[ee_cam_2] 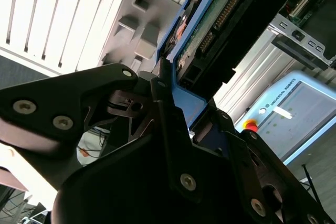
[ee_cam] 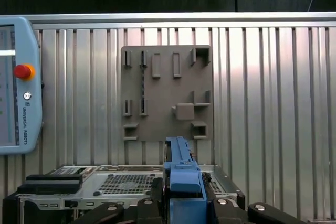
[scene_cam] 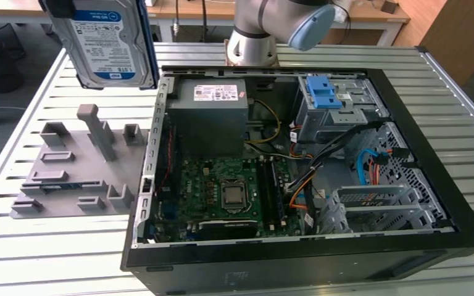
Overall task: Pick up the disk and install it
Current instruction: 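Pick up the disk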
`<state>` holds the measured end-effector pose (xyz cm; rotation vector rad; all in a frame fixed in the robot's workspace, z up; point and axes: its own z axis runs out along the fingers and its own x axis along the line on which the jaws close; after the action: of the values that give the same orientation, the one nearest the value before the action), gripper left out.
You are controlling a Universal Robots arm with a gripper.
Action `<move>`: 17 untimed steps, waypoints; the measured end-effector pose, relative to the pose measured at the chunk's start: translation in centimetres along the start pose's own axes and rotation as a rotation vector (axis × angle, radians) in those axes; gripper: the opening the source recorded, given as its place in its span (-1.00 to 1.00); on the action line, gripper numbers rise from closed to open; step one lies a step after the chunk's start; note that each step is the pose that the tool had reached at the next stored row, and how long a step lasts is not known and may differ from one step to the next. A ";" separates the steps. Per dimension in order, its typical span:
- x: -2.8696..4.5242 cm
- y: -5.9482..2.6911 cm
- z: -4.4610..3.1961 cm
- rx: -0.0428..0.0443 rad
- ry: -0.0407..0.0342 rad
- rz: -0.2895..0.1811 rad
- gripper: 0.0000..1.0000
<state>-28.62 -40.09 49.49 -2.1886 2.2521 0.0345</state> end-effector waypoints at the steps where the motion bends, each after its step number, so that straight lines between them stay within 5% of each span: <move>1: 0.22 -0.03 0.01 0.0000 0.0001 0.000 -0.27; 7: 1.16 -0.30 0.05 0.0002 0.0000 0.000 -0.27; 17: 1.29 -2.46 0.06 0.0001 0.0000 0.000 -0.27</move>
<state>-26.20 -41.45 49.37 -2.1885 2.2520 0.0344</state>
